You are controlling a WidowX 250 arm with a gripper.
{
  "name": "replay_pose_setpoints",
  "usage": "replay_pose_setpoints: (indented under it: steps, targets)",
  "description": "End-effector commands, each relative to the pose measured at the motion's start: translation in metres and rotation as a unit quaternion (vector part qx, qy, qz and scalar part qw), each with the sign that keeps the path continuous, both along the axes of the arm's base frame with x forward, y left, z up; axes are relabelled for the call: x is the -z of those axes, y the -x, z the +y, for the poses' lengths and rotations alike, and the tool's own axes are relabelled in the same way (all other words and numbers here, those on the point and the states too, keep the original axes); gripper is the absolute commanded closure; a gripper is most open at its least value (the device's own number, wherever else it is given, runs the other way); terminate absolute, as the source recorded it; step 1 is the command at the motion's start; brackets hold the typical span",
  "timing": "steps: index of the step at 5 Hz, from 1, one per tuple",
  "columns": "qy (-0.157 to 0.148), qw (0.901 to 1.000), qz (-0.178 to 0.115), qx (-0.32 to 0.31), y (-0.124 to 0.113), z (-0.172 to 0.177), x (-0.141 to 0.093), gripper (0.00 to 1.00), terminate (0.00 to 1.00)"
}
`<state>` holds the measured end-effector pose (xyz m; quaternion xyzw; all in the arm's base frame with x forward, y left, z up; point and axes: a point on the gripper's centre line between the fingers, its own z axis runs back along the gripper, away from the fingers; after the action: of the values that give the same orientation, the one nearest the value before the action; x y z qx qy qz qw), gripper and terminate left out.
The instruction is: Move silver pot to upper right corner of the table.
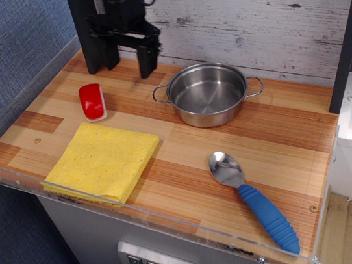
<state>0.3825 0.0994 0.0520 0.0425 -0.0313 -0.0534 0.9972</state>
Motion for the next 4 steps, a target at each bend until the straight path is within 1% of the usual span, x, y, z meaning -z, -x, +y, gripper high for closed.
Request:
replay_pose_setpoints:
  steps: [1, 2, 3, 4]
  targets:
    - [-0.003, 0.9973, -0.059, 0.043, -0.022, -0.022, -0.043, 0.00, 0.00]
    - [0.004, 0.9958, -0.061, 0.068, -0.033, -0.035, -0.042, 0.00, 0.00]
    - [0.010, 0.9948, -0.049, 0.088, -0.042, -0.045, -0.031, 0.00, 0.00]
    - [0.014, 0.9944, -0.039, 0.098, -0.041, -0.051, -0.023, 0.00, 0.00]
